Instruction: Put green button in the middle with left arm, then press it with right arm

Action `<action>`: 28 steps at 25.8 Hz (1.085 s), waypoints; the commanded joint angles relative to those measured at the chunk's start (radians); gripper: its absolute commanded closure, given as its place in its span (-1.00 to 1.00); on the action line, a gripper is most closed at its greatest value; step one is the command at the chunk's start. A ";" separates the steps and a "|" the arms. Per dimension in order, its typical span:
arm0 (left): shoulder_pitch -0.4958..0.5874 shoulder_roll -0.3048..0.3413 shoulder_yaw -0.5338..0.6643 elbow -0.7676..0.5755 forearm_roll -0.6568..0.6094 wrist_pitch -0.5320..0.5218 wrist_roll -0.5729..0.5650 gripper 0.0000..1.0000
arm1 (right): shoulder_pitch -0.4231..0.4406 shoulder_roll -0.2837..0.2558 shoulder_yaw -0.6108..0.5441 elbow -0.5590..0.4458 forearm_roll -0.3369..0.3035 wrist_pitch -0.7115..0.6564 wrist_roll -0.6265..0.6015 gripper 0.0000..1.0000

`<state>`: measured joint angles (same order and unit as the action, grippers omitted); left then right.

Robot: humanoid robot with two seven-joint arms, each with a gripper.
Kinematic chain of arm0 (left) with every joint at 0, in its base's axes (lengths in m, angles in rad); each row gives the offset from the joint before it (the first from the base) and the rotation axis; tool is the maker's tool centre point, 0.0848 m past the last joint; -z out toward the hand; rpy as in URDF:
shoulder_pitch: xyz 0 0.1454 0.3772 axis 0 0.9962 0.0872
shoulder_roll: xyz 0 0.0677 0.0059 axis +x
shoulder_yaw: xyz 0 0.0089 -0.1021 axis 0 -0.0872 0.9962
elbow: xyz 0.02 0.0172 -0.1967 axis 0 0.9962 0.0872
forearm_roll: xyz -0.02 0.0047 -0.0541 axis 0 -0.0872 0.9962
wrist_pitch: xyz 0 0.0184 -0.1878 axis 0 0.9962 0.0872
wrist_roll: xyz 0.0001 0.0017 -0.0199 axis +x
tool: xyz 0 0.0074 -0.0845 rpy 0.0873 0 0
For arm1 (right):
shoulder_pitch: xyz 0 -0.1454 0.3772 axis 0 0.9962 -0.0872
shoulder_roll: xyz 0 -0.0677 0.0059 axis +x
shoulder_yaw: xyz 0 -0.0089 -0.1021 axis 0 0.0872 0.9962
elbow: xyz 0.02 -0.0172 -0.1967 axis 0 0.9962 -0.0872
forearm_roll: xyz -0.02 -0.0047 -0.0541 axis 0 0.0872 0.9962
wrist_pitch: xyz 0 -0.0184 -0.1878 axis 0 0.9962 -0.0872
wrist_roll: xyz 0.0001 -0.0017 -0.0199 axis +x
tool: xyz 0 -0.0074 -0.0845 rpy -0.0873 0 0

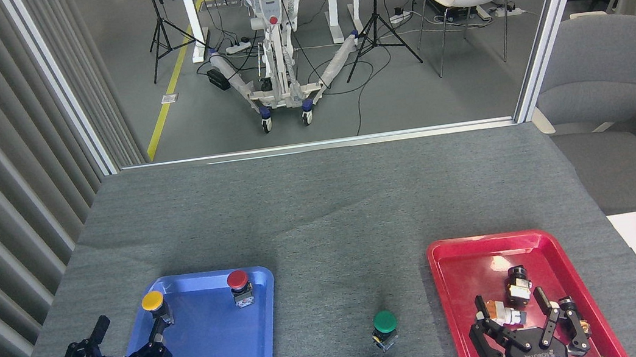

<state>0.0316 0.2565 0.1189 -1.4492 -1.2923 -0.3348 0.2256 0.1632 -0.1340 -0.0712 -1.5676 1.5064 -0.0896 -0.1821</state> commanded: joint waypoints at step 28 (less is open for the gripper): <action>0.004 -0.006 0.002 -0.008 0.004 -0.012 0.000 -0.98 | 0.016 0.028 -0.044 -0.020 -0.035 -0.004 0.004 -0.99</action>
<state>0.0393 0.2524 0.1224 -1.4584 -1.2878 -0.3450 0.2256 0.1785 -0.1009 -0.1148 -1.5875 1.4760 -0.0909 -0.1778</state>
